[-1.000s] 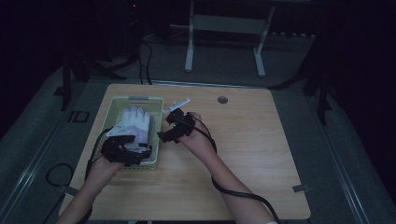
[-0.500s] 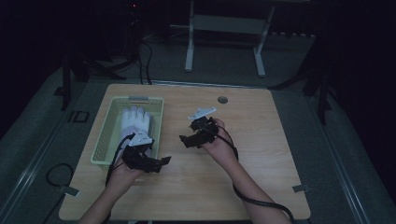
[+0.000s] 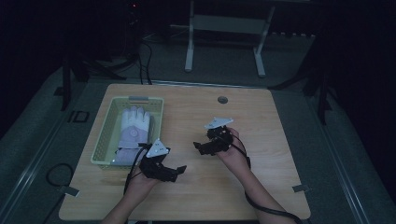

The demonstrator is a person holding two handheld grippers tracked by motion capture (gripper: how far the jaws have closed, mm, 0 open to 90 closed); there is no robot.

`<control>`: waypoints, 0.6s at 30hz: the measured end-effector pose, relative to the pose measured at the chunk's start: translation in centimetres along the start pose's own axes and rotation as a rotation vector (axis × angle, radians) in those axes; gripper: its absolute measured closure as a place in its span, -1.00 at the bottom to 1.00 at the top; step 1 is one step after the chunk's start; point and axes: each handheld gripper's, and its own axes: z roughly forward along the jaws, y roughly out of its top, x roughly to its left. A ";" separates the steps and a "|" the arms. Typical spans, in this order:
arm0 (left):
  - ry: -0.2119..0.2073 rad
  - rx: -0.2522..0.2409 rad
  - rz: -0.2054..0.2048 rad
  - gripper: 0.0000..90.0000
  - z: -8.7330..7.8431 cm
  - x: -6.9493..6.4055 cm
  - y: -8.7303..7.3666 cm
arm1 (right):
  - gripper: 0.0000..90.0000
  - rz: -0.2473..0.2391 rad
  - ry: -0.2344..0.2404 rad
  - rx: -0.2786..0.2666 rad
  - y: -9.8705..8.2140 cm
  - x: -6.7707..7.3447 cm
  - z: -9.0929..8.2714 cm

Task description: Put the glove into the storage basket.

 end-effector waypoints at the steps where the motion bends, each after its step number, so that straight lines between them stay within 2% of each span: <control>1: 0.022 -0.003 0.021 -0.84 0.1 -0.3 -0.1 | -0.70 0.000 0.003 0.000 -0.3 -0.1 0.1; 4: 0.042 -0.036 0.053 -0.84 0.2 -1.1 -0.2 | -0.70 0.004 0.006 0.001 -1.5 -0.4 0.1; 9: 0.018 -0.009 0.077 -0.84 1.1 -2.2 -0.5 | -0.70 0.023 0.019 -0.010 -3.0 -0.8 -0.1; 11: -0.007 0.007 0.074 -0.84 1.7 -2.6 -0.8 | -0.70 0.019 0.018 -0.018 -3.5 -0.8 -0.2; 18: -0.040 0.041 0.050 -0.84 3.5 -3.3 -2.1 | -0.70 0.035 0.000 -0.041 -4.9 -1.5 -0.6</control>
